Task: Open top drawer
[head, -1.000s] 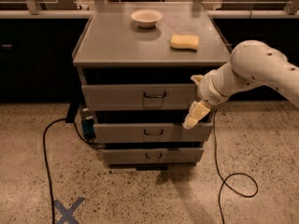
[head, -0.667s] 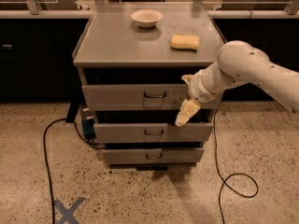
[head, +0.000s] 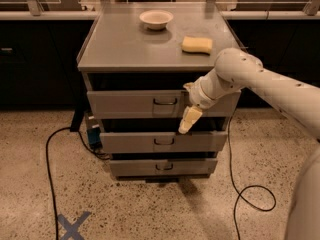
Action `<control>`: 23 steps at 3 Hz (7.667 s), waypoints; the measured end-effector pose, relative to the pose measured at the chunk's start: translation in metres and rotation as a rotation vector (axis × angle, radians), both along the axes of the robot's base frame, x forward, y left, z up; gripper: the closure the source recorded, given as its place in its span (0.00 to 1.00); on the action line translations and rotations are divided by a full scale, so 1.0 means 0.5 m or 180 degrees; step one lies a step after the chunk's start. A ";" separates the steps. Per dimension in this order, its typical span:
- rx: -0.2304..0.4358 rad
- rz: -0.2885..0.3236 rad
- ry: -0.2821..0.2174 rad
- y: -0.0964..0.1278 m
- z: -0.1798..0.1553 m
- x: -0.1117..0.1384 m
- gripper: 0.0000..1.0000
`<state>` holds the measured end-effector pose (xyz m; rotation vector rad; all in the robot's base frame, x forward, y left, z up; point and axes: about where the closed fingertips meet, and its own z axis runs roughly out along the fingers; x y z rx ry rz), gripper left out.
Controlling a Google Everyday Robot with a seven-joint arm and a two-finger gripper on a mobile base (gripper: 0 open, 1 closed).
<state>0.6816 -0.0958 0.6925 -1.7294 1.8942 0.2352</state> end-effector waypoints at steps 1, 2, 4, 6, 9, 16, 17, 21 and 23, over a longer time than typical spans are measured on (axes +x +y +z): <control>-0.0105 0.0066 0.0053 0.009 -0.037 0.051 0.00; -0.0106 0.0066 0.0054 0.009 -0.037 0.051 0.00; -0.0233 0.0140 0.0168 0.027 -0.061 0.083 0.00; -0.0140 0.0138 0.0624 0.000 -0.045 -0.064 0.00; -0.0105 0.0270 0.0061 0.049 0.055 -0.035 0.00; -0.0403 0.0540 0.0797 0.109 -0.090 0.027 0.00; -0.0452 0.0628 0.0774 0.122 -0.099 0.020 0.00; -0.0254 0.0922 0.0611 0.126 -0.104 -0.115 0.00; -0.0200 0.0940 0.0816 0.115 -0.069 -0.221 0.00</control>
Offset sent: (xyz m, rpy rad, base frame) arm 0.0205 0.0032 -0.0169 -0.0309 0.0169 0.0191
